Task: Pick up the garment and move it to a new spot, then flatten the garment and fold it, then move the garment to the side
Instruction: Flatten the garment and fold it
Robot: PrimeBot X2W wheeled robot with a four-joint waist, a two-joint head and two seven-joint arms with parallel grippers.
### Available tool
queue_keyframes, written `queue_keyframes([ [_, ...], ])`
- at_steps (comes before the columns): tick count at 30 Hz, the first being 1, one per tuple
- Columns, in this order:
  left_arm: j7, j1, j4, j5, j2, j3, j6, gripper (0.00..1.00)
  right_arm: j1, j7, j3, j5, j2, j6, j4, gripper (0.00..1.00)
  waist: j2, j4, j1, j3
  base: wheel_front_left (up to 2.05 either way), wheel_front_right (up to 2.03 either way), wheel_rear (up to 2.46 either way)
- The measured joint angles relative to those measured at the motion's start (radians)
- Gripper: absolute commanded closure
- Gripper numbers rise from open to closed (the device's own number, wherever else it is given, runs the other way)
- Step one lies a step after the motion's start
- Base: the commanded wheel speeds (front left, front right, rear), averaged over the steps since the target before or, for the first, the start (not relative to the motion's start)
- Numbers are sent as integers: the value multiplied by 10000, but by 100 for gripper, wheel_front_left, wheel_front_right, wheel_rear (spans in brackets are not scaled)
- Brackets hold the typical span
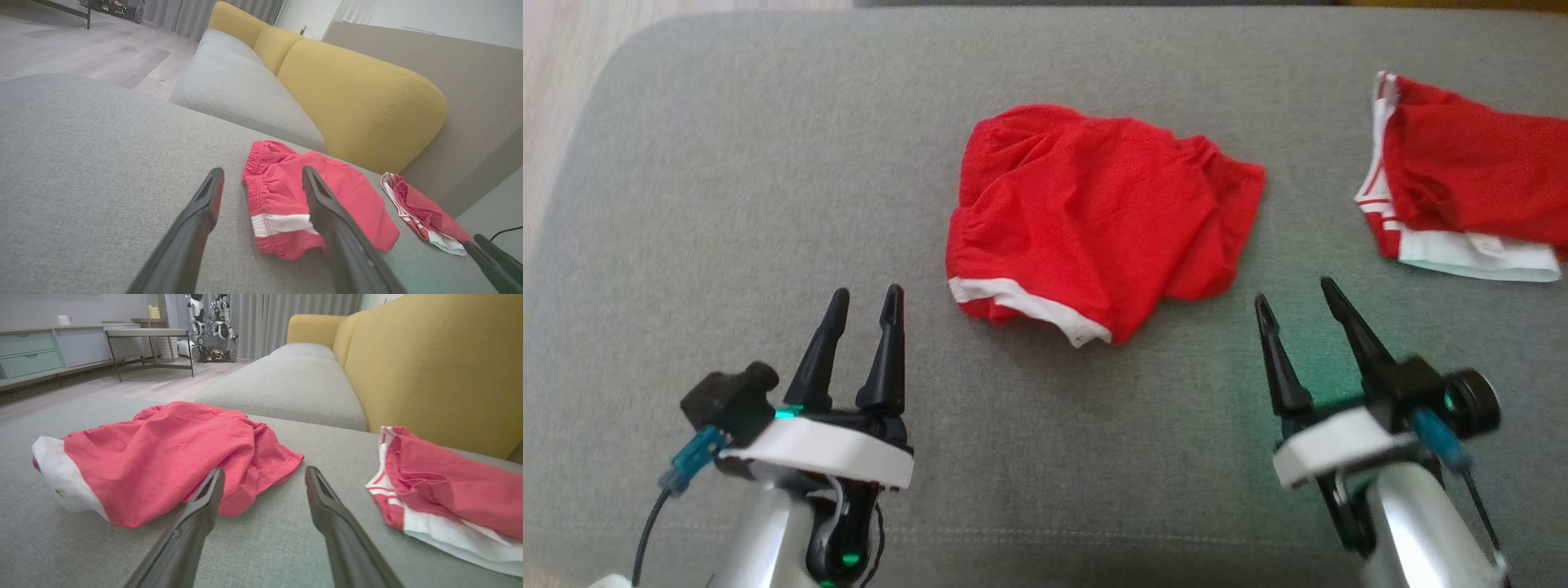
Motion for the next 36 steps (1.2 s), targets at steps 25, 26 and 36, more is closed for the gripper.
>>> queue_keyframes([
  [25, 0, -597, 288, 73, -2, -226, 0, 0, -3058, 86, 213, -157, -238, 0, 3639, 100, 0, 760, 0, 815, 0, 0, 0],
  [26, 0, -597, 297, 73, -2, -226, 0, 0, -3057, 86, 207, -203, -334, 0, 3455, 100, 0, 731, 0, 749, 0, 0, 0],
  [36, 0, -419, 322, 56, -2, -192, 0, 0, -2461, 1845, 830, 267, -2196, 0, 520, 100, 0, 365, 0, 64, 0, 0, 0],
])
